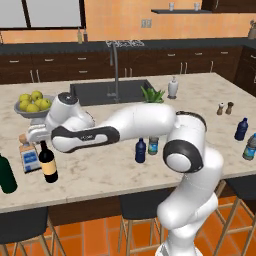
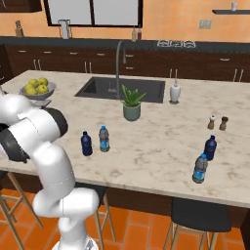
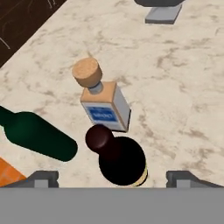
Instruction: Move the plastic bottles in the middle to the plastics group, and the glass bottles in the middle to the glass group.
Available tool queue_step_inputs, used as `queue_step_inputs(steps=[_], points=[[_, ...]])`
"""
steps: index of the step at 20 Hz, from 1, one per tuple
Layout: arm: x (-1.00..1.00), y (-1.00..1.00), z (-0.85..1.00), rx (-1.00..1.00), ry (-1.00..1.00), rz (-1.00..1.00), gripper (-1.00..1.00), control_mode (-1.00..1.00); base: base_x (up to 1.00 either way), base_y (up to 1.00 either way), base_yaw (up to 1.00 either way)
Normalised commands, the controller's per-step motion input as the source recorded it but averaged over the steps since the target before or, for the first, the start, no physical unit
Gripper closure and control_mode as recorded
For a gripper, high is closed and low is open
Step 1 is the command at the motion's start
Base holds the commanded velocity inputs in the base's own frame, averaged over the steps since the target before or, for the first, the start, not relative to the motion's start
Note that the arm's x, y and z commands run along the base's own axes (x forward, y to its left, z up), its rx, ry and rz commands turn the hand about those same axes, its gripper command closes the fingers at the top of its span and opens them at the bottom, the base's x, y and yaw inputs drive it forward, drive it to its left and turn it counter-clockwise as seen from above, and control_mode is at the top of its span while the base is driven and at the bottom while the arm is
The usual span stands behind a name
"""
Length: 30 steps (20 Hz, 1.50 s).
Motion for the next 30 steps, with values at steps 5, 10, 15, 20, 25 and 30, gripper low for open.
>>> queue_step_inputs(steps=[5, 10, 15, 20, 25, 30], points=[[-0.4, -0.64, 0.29, -0.04, 0.22, -0.03, -1.0, -1.0, 0.0, 0.0, 0.0], [-0.44, -0.89, 0.05, -0.06, 0.12, -0.01, -1.0, -1.0, 0.0, 0.0, 0.0], [-0.13, -1.0, 0.0, -0.07, 0.0, -0.04, -1.0, -1.0, 0.0, 0.0, 0.0], [-0.06, -1.0, -0.03, -0.07, -0.04, -0.01, -1.0, -1.0, 0.0, 0.0, 0.0], [-0.05, -1.0, -0.14, -0.08, -0.13, 0.0, -1.0, -1.0, 0.0, 0.0, 0.0], [0.04, -1.0, -0.13, 0.0, -0.05, -0.04, -1.0, -1.0, 0.0, 0.0, 0.0]])
